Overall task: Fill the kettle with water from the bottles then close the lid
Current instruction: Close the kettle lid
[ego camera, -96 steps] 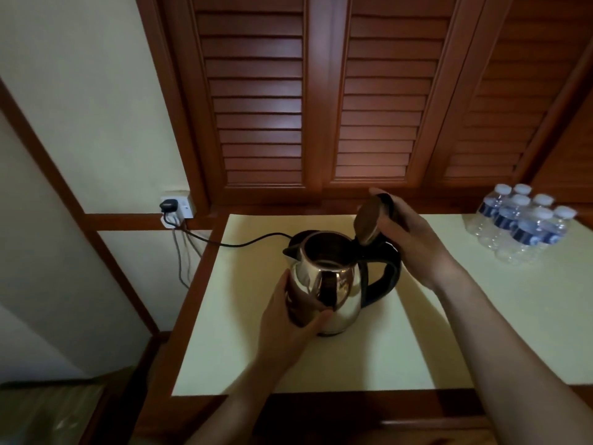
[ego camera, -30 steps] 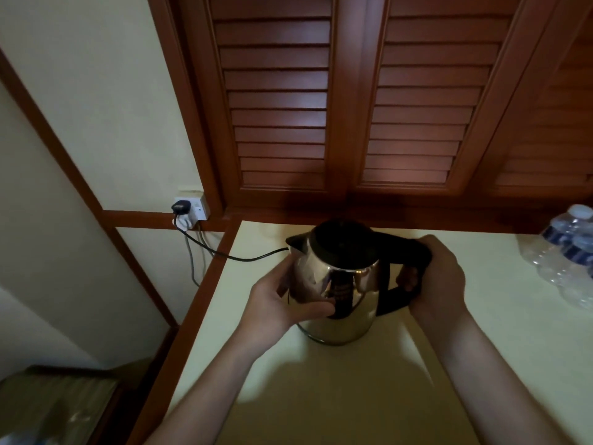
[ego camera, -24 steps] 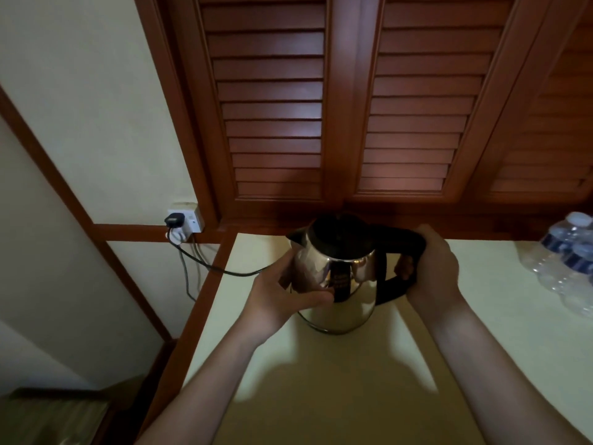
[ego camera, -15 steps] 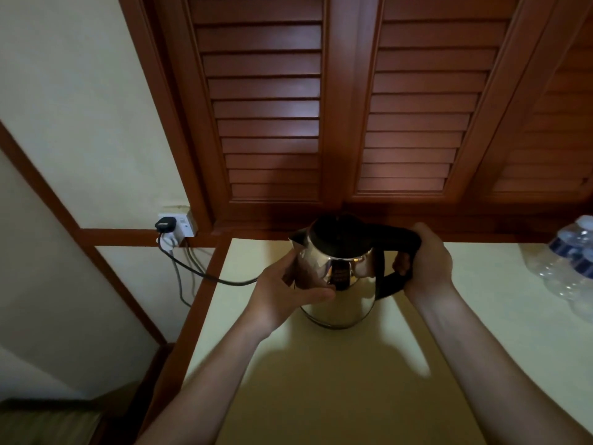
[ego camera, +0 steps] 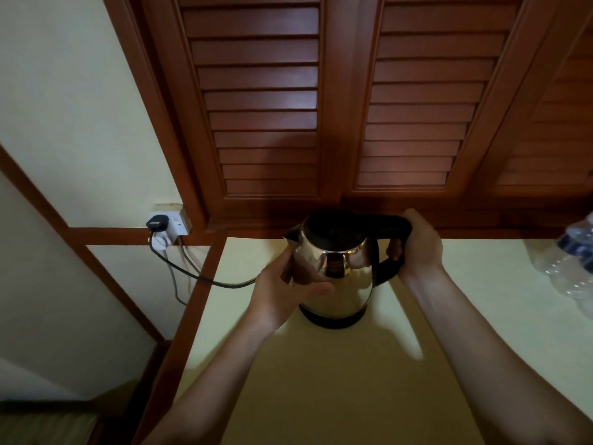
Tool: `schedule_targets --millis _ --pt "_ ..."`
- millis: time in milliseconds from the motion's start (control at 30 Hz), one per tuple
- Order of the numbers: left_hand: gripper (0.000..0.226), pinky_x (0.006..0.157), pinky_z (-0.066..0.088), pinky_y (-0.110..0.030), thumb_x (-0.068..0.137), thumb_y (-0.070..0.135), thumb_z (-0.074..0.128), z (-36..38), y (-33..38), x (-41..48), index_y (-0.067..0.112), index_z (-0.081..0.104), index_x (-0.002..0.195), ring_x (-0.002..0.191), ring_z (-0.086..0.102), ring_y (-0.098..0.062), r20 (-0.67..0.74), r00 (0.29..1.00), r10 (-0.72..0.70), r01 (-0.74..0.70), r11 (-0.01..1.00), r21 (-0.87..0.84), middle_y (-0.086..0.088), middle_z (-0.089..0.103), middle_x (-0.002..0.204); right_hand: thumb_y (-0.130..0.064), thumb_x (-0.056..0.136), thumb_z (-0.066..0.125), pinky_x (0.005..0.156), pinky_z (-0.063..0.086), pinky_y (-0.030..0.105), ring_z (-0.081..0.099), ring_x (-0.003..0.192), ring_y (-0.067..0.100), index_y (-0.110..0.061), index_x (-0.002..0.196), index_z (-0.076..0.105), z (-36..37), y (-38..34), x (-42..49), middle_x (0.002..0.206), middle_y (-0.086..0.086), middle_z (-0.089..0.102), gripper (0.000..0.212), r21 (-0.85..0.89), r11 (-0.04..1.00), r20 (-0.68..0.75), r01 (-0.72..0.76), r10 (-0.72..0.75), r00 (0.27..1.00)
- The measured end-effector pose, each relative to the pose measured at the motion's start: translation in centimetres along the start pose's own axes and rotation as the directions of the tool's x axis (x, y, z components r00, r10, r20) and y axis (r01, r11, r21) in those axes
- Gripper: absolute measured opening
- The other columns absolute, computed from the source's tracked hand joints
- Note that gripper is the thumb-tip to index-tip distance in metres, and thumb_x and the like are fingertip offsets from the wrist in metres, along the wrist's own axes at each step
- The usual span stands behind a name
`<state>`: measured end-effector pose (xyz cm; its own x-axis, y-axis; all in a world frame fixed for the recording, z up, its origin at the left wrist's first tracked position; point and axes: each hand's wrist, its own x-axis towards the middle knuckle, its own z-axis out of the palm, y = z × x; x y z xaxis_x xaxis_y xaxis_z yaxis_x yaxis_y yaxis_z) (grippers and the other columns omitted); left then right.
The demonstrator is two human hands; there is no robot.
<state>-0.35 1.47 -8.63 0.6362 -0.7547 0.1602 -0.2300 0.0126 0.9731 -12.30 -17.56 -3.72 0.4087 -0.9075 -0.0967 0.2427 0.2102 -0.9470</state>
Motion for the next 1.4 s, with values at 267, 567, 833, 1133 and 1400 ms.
schedule_targets --millis 267,567,833,1133,1400 --pt "0.04 0.079 0.051 -0.025 0.067 0.013 0.093 0.0 -0.1 1.0 0.012 0.065 0.096 0.079 0.061 -0.007 0.04 0.999 -0.011 0.011 1.0 -0.009 0.008 0.07 0.08 -0.02 0.083 0.055 0.05 0.023 0.034 0.028 0.04 0.019 -0.023 0.037 0.046 -0.8 0.4 0.1 0.041 0.001 0.033 0.047 0.062 0.996 -0.045 -0.066 0.068 0.997" --pt "0.044 0.082 0.053 -0.022 0.069 0.015 0.092 0.4 0.0 0.6 0.017 0.065 0.104 0.084 0.066 -0.003 0.027 0.999 -0.022 0.021 1.0 0.013 0.01 0.073 0.086 -0.022 0.084 0.054 0.05 0.025 0.034 0.031 0.041 0.02 -0.023 0.04 0.049 -0.8 0.1 0.3 0.043 0.002 0.036 0.044 -0.001 1.0 0.002 -0.018 0.018 1.0" --pt "0.044 0.077 0.053 -0.03 0.068 0.027 0.093 1.4 -1.0 0.3 0.026 0.062 0.099 0.085 0.065 -0.009 0.0 1.0 0.021 -0.021 0.996 0.091 0.008 0.073 0.09 -0.034 0.086 0.061 0.05 0.03 0.032 0.037 0.043 0.019 -0.016 0.054 0.054 -1.6 0.5 0.7 0.047 0.003 0.041 0.037 -0.037 0.999 -0.023 -0.013 0.012 1.0" --pt "0.062 0.086 0.048 -0.019 0.073 0.0 0.086 0.6 -1.3 0.7 0.012 0.06 0.128 0.087 0.063 0.001 0.082 0.997 -0.002 0.006 0.999 -0.041 0.011 0.07 0.091 -0.047 0.087 0.061 0.068 0.035 0.037 0.044 0.066 0.022 -0.016 0.068 0.053 -1.7 1.2 -1.4 0.064 0.004 0.044 0.038 -0.177 0.97 0.013 0.168 -0.168 0.986" --pt "0.079 0.089 0.049 -0.023 0.07 0.022 0.091 0.8 -1.4 0.5 0.027 0.055 0.141 0.094 0.063 -0.003 0.053 0.998 -0.028 0.031 0.998 -0.053 0.009 0.07 0.1 -0.063 0.079 0.063 0.066 0.042 0.035 0.058 0.065 0.017 -0.014 0.073 0.061 -1.4 0.4 -1.6 0.065 0.0 0.059 0.049 -0.395 0.903 0.009 0.17 -0.181 0.983"
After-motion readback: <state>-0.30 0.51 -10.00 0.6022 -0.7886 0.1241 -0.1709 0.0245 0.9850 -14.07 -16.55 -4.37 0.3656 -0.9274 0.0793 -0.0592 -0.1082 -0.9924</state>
